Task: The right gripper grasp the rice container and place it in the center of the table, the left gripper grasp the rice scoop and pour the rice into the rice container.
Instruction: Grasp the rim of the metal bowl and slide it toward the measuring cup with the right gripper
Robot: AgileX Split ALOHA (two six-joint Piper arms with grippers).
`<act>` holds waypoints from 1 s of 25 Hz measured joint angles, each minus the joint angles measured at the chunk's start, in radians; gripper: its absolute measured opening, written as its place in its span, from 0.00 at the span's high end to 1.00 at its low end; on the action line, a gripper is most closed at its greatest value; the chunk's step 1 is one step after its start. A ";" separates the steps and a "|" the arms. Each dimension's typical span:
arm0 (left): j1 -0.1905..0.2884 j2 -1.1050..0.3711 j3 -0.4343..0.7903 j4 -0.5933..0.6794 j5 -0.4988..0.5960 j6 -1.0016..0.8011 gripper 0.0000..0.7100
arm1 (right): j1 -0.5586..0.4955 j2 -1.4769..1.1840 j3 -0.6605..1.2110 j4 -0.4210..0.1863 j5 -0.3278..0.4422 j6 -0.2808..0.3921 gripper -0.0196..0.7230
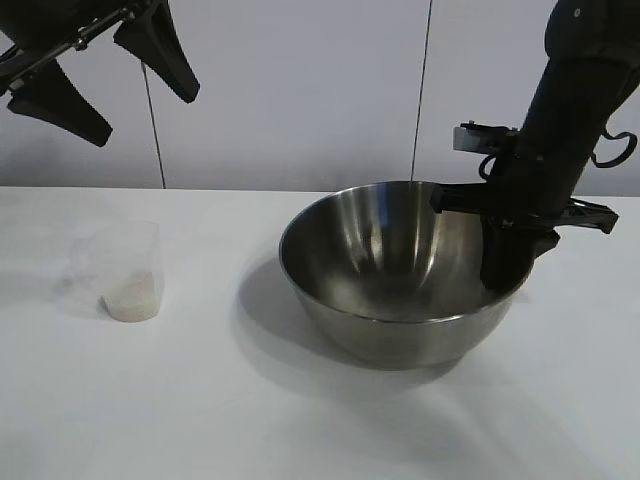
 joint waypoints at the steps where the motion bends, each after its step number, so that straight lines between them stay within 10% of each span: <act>1: 0.000 0.000 0.000 0.000 0.000 0.000 0.02 | -0.009 0.000 0.000 0.027 0.004 -0.016 0.96; 6: 0.000 0.000 0.000 0.000 -0.002 0.000 0.02 | -0.056 -0.011 0.000 0.182 0.014 -0.106 0.96; 25: 0.000 0.000 0.000 0.000 -0.003 0.000 0.02 | 0.125 0.025 0.000 0.156 -0.081 -0.095 0.96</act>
